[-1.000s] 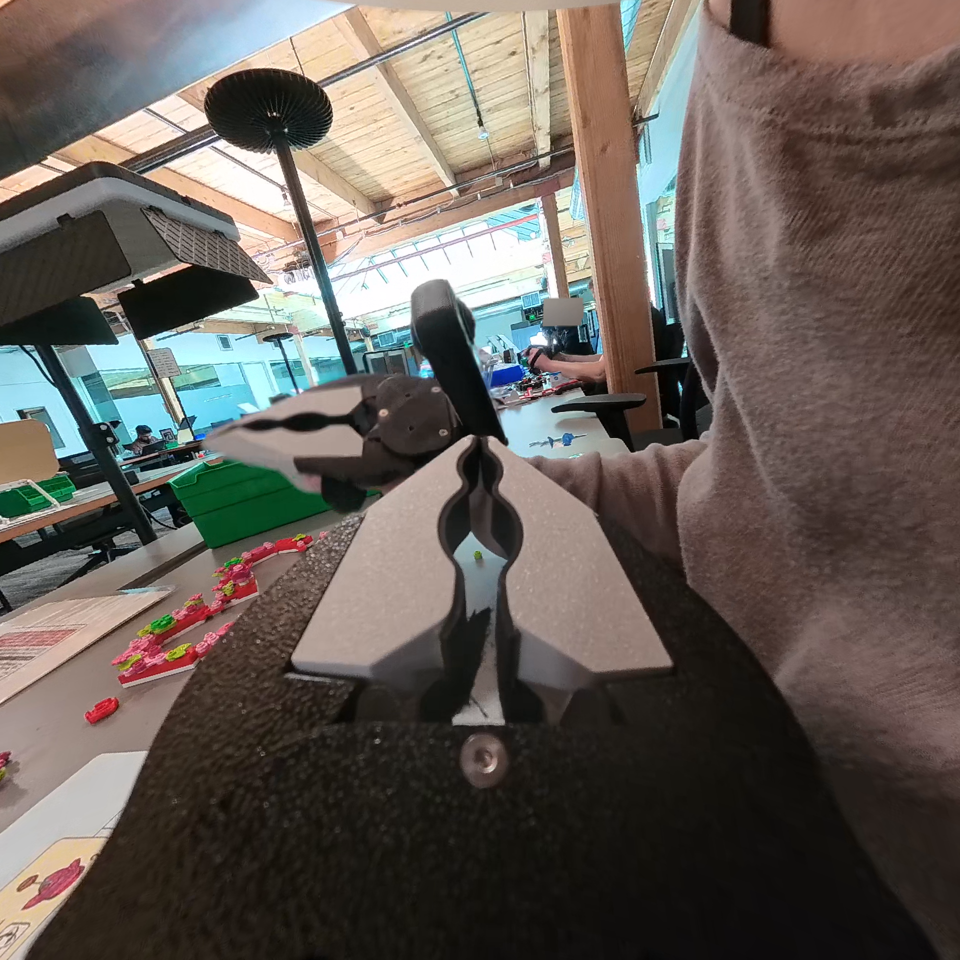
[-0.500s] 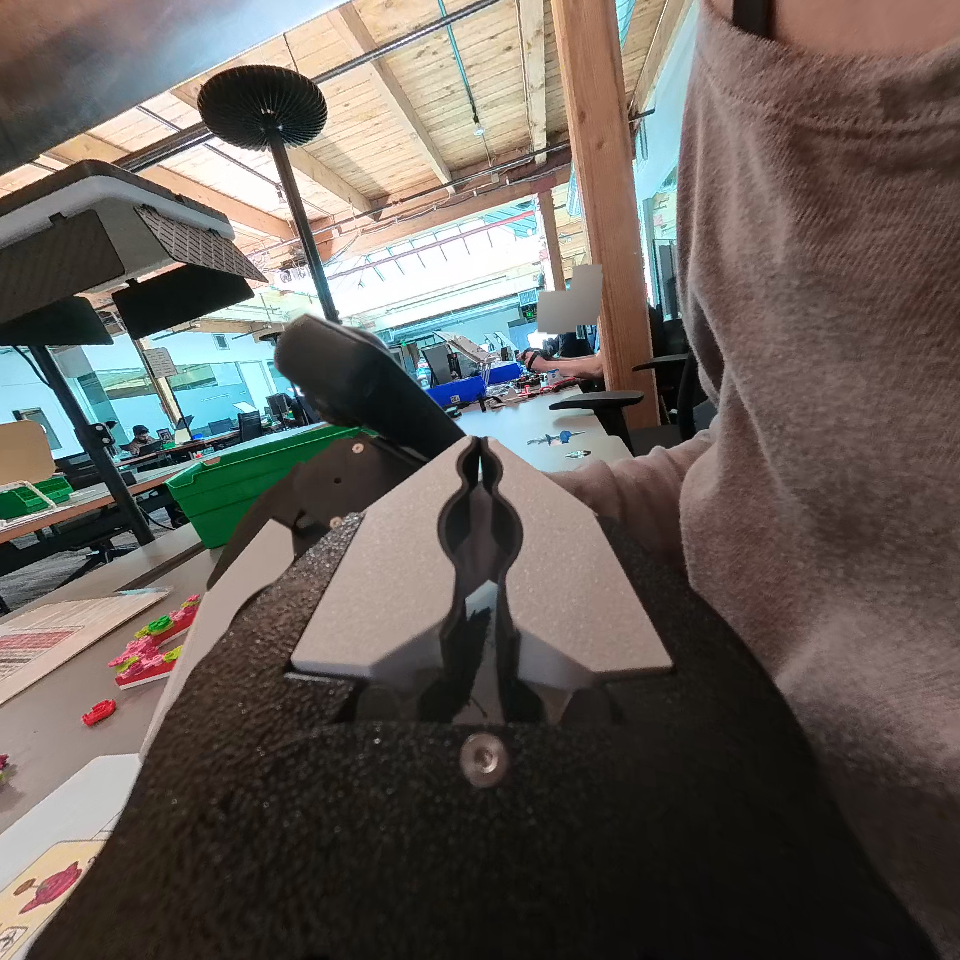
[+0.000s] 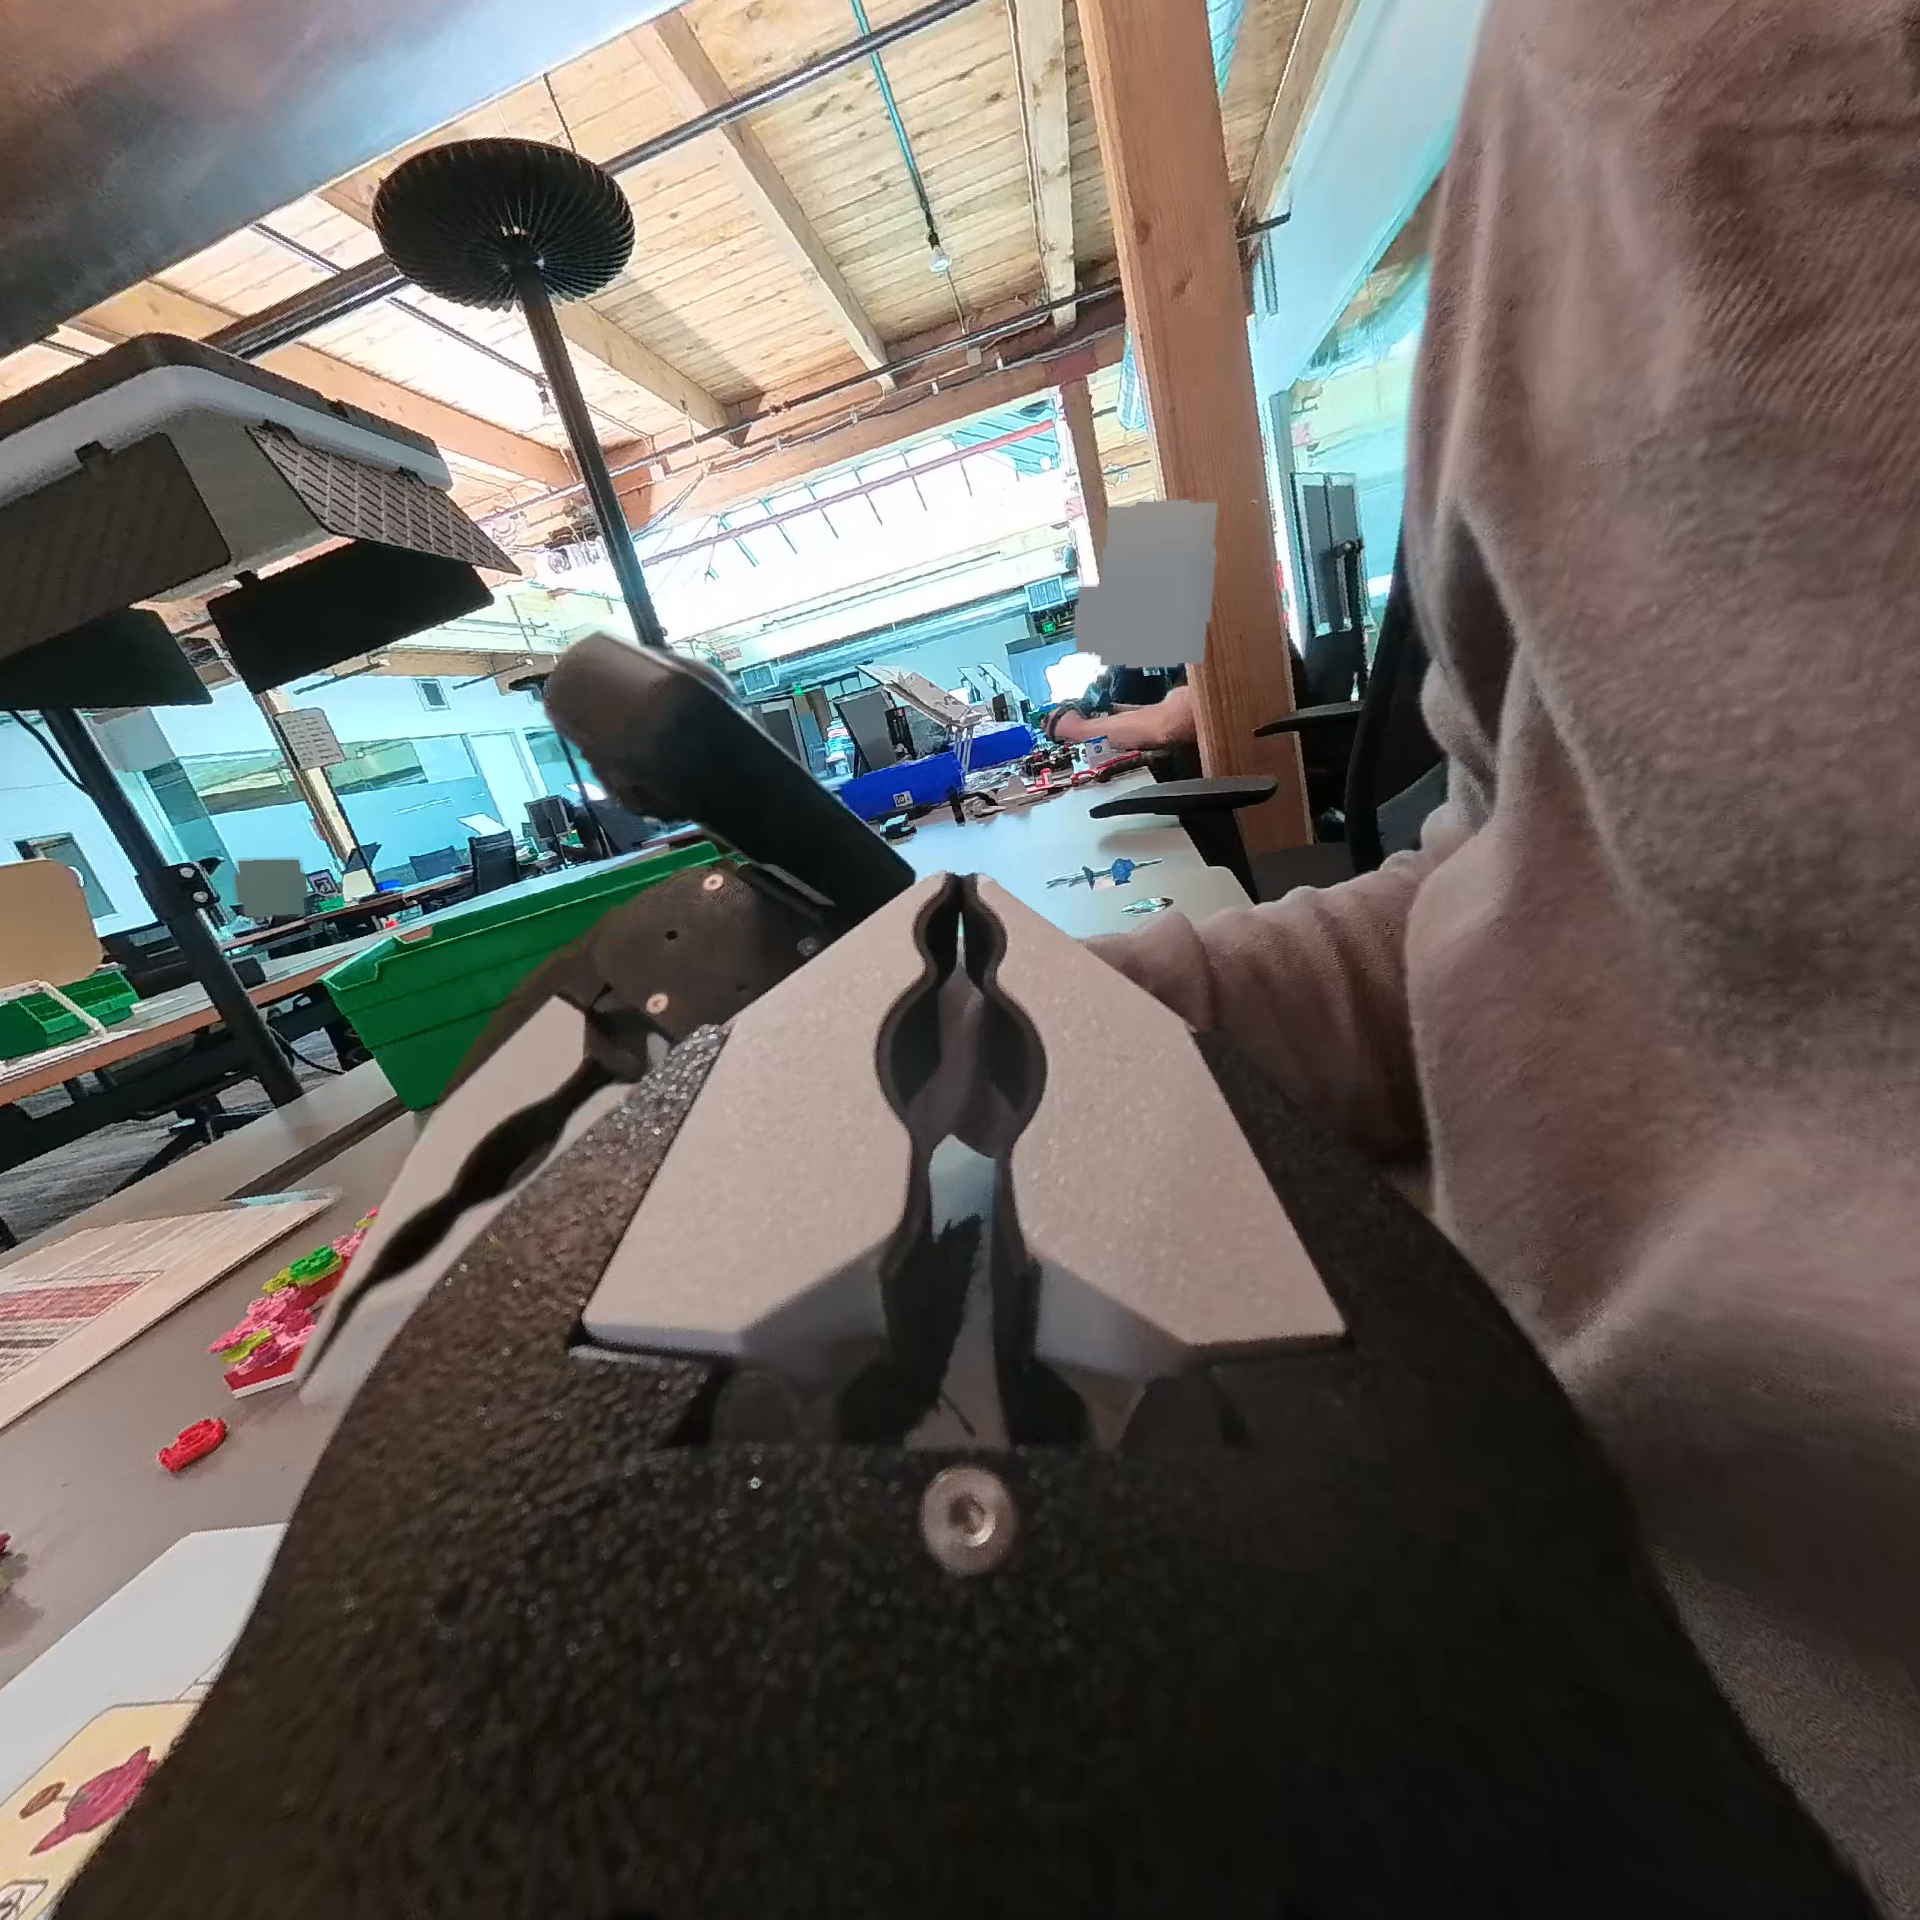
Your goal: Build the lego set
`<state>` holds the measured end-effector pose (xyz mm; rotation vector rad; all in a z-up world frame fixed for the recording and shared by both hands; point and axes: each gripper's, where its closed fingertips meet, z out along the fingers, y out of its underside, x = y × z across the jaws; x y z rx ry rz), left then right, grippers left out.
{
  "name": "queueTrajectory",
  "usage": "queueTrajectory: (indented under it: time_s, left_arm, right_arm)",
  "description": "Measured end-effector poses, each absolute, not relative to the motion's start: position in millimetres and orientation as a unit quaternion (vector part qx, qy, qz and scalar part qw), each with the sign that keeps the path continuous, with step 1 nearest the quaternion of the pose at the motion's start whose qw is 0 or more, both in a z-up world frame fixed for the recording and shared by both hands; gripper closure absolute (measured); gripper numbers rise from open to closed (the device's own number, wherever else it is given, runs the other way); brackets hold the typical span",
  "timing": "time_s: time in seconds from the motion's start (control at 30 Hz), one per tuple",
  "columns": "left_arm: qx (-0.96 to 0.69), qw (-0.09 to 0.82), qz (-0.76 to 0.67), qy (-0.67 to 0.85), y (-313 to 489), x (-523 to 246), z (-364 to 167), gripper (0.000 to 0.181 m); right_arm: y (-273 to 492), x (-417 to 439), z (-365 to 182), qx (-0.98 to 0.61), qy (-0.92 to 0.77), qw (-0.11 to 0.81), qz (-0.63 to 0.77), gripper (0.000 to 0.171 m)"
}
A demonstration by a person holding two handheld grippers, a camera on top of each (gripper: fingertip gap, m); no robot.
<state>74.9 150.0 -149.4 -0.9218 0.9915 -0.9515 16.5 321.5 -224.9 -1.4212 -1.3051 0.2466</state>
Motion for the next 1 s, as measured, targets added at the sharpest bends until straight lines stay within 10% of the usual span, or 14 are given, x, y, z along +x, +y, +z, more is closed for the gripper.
queueTrajectory:
  time_s: [0.27, 0.37, 0.7, 1.0]
  left_arm:
    - [-0.424, 0.688, -0.408, 0.425, 162.0, 74.0, -147.2, 0.181]
    - [-0.461, 0.698, -0.362, 0.411, 183.9, 70.4, -142.2, 0.181]
    - [-0.684, 0.652, -0.102, 0.311, 317.2, -0.4, -152.1, 0.055]
    - [-0.708, 0.641, -0.003, 0.295, 331.2, -23.0, -163.6, 0.041]
  right_arm:
    - [350.3, 52.1, -173.7, -0.598, -0.41, 0.684, 0.084, 0.169]
    - [350.8, 62.1, -152.6, -0.587, -0.375, 0.713, 0.08, 0.143]
    - [229.5, 10.6, -49.5, -0.548, -0.3, 0.729, 0.281, 0.052]
    - [201.0, -61.1, -92.8, -0.598, -0.356, 0.689, 0.203, 0.046]
